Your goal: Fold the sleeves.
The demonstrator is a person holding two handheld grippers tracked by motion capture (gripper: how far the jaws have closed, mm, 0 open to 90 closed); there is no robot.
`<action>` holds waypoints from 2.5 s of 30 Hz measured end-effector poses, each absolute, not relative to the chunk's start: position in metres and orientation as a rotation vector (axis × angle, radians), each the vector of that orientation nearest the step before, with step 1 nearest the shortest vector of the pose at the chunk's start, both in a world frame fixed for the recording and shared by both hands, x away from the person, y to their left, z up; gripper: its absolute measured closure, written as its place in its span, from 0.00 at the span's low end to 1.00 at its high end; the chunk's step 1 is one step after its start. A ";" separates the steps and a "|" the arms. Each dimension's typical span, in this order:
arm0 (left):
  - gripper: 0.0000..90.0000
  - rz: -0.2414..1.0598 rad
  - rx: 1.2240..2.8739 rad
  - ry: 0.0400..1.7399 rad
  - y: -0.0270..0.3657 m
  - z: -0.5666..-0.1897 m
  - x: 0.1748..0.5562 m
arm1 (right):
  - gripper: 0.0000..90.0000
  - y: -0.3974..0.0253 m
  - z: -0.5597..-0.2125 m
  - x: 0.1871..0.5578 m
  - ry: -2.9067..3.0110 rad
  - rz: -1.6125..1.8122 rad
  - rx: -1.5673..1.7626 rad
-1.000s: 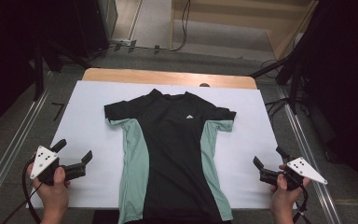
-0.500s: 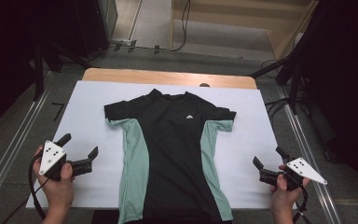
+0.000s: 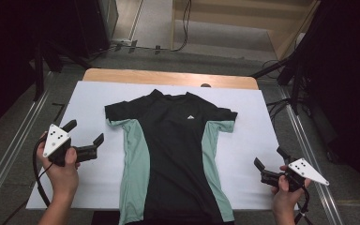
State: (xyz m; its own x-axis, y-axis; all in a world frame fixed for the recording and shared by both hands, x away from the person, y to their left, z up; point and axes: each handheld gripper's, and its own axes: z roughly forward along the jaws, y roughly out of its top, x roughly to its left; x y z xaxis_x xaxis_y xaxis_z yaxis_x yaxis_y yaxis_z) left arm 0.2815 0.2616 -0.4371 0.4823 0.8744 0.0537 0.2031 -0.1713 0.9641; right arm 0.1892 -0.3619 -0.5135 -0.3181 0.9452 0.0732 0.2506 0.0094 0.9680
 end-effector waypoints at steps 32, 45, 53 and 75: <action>0.00 0.713 1.636 0.998 0.248 -0.430 0.348 | 0.00 -0.361 -0.514 0.188 1.642 1.348 1.244; 0.04 0.685 1.657 1.035 0.245 -0.431 0.372 | 0.00 -0.361 -0.513 0.189 1.643 1.344 1.244; 0.05 0.661 1.661 1.074 0.244 -0.436 0.386 | 0.00 -0.361 -0.514 0.189 1.642 1.341 1.245; 0.11 0.513 1.742 1.230 0.242 -0.466 0.422 | 0.00 -0.361 -0.514 0.189 1.644 1.347 1.249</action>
State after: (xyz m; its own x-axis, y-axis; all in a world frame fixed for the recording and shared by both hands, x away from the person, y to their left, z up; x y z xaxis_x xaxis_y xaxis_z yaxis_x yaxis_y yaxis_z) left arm 0.4215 0.2415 -0.4665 0.4156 0.8950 -0.1618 0.5150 -0.0849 0.8530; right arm 0.1887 -0.3607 -0.5135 -0.3226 0.9436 0.0750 0.2590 0.0118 0.9658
